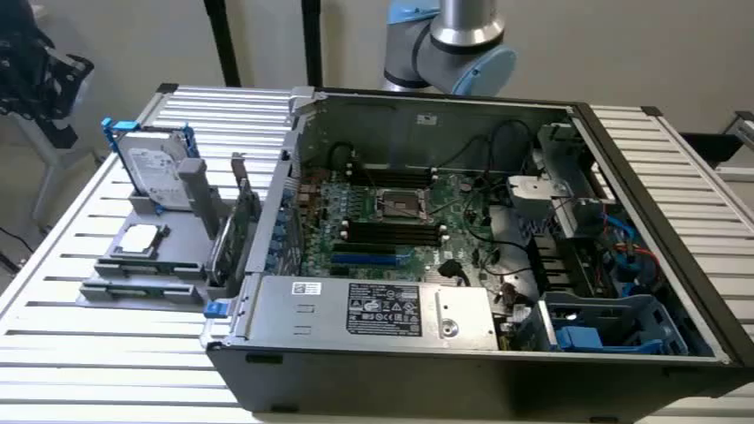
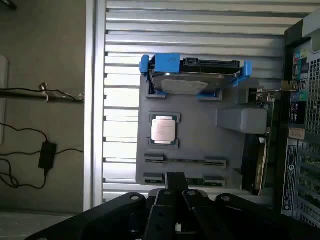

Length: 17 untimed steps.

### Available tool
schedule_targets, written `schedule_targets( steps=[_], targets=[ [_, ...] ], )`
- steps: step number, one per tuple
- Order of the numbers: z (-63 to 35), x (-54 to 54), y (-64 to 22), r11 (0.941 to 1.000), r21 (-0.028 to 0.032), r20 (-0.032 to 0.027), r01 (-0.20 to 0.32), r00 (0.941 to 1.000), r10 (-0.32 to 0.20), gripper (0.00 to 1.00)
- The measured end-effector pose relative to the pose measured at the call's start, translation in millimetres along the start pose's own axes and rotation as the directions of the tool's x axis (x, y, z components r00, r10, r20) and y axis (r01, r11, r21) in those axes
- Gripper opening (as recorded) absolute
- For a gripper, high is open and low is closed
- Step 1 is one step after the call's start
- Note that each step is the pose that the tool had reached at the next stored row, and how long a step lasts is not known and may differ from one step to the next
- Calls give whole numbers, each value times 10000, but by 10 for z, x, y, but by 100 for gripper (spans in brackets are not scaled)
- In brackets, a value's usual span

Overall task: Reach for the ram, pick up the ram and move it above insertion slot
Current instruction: 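Reach for the ram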

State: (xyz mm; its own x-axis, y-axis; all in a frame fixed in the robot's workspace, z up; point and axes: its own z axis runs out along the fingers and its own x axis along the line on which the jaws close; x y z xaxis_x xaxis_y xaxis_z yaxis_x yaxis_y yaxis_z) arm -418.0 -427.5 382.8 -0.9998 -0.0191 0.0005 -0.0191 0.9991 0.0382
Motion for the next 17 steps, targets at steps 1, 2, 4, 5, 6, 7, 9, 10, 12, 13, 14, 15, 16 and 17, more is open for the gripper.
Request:
schedule_targets(
  steps=[1, 2, 4, 5, 6, 7, 9, 10, 12, 13, 14, 15, 16, 17],
  targets=[
    [0, 0, 0, 10000, 0, 0, 0, 10000, 0, 11],
    [0, 0, 0, 10000, 0, 0, 0, 10000, 0, 11],
    [0, 0, 0, 10000, 0, 0, 0, 10000, 0, 11],
    [0, 0, 0, 10000, 0, 0, -1, 10000, 1, 11],
    [0, 0, 0, 10000, 0, 0, 0, 10000, 0, 11],
    [0, 0, 0, 10000, 0, 0, 0, 10000, 0, 11],
    [0, 0, 0, 10000, 0, 0, 0, 10000, 0, 11],
    [0, 0, 0, 10000, 0, 0, 0, 10000, 0, 11],
    [0, 0, 0, 10000, 0, 0, 0, 10000, 0, 11],
    [-1, 0, -2, 10000, 2, -2, -1, 10000, 1, 11],
    [-2, -1, -11, 10000, 1, -3, 0, 10000, 0, 11],
    [-2, -6, -30, 10000, 1, -1, -1, 10000, 1, 11],
    [-2, -12, -56, 10000, 0, -1, -1, 10000, 1, 11],
    [-4, -19, -84, 10000, 1, -1, -1, 10000, 1, 11]
  ],
)
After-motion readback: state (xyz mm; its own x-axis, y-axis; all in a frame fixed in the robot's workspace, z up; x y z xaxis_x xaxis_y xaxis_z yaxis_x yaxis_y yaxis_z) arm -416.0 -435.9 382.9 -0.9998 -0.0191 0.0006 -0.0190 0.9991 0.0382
